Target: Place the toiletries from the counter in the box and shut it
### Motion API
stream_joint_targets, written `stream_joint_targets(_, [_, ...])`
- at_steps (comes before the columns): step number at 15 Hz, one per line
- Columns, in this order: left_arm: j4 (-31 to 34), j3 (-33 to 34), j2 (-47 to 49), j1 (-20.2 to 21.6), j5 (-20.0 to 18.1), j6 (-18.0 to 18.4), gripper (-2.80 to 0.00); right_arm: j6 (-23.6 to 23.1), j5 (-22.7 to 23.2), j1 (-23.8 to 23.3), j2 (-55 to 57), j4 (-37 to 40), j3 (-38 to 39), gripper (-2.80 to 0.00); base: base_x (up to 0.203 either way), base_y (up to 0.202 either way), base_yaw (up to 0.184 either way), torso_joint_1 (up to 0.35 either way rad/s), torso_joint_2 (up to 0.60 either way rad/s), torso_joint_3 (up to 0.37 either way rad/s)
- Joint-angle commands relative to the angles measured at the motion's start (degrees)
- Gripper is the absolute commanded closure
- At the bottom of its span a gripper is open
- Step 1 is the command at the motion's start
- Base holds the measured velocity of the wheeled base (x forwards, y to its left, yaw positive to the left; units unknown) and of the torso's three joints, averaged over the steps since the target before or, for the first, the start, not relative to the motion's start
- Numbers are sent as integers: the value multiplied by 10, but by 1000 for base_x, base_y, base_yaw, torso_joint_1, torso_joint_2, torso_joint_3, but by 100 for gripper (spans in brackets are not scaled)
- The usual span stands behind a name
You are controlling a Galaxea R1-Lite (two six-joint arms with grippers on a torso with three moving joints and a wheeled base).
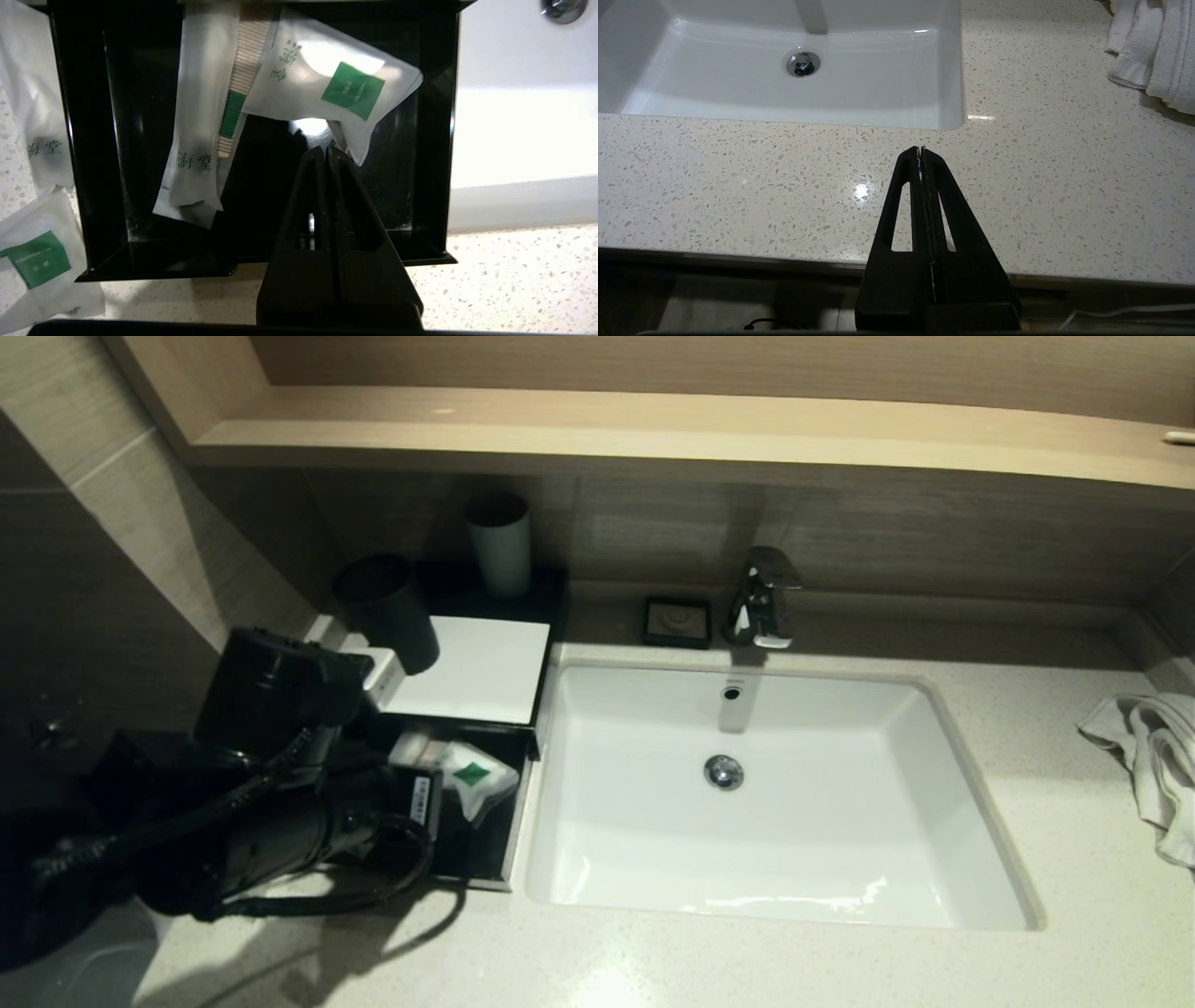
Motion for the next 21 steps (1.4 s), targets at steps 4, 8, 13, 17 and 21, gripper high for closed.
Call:
stream_joint_targets(4, [39,-26,44,19,-20,0,0,0,0,0,0,0,0,0,0,0,0,0,0,0])
stream_joint_targets(8, [35,-39,69,19,-23,1,0,0,0,-1,0,0,0,0,0,0,0,0,0,0])
stream_joint_targets(13, [38,-58,84,18,-37,1,0,0,0,0,0,0,0,0,0,0,0,0,0,0])
stream_joint_targets(17, [40,-53,79,18,-37,1,0,0,0,-1,0,0,0,0,0,0,0,0,0,0])
stream_joint_targets(21, [50,-54,86,18,-42,1,0,0,0,0,0,0,0,0,0,0,0,0,0,0])
